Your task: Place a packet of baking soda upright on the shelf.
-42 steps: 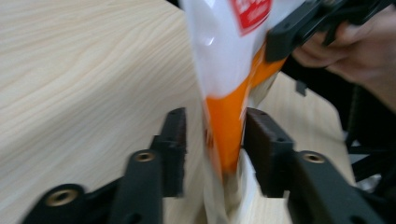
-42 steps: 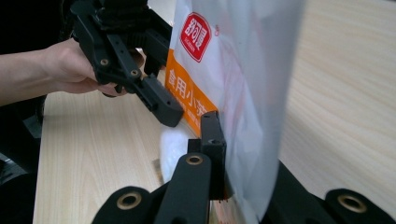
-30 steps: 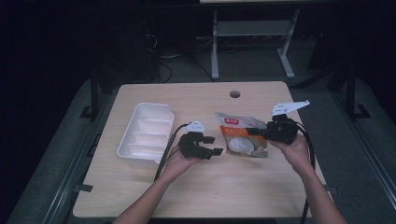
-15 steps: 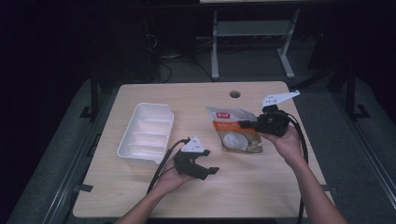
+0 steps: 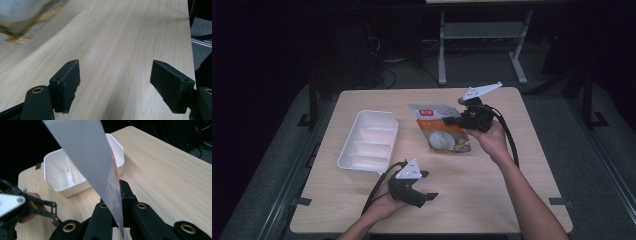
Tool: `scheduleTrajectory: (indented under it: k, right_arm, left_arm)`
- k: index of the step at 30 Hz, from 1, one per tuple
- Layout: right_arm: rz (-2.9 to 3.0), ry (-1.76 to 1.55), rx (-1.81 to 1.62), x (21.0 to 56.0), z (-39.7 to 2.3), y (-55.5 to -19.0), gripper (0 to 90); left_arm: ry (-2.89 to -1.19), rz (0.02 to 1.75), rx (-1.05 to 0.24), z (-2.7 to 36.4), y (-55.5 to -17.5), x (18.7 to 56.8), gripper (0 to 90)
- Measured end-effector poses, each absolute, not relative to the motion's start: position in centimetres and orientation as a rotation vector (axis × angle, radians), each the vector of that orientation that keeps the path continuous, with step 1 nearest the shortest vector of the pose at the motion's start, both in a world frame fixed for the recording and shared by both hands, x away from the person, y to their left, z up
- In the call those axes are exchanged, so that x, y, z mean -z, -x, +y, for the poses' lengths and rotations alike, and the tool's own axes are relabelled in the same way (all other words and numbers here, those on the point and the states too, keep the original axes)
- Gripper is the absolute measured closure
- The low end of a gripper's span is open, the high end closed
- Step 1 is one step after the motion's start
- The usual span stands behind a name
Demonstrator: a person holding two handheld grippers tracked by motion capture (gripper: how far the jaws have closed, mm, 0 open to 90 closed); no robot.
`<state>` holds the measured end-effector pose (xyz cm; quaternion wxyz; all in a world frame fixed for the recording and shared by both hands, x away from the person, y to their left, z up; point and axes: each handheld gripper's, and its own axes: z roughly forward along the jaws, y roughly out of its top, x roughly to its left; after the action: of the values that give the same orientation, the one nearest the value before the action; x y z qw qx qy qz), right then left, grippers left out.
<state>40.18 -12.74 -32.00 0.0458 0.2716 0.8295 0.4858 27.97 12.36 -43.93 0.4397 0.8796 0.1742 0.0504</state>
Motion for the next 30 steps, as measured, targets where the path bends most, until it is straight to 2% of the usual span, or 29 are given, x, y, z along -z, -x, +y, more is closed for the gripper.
scheduleTrajectory:
  k: [12, 30]
  right_arm:
    - [2.546, -0.755, -1.515, 30.2, -6.9, -42.4, 89.6]
    - [2.54, -0.681, -1.58, 28.3, -0.6, -44.8, 89.6]
  left_arm:
    - [-2.16, 0.462, -0.12, 14.1, -27.7, 44.3, 22.9]
    - [-2.156, 0.457, -0.116, 14.9, -27.7, 44.5, 22.8]
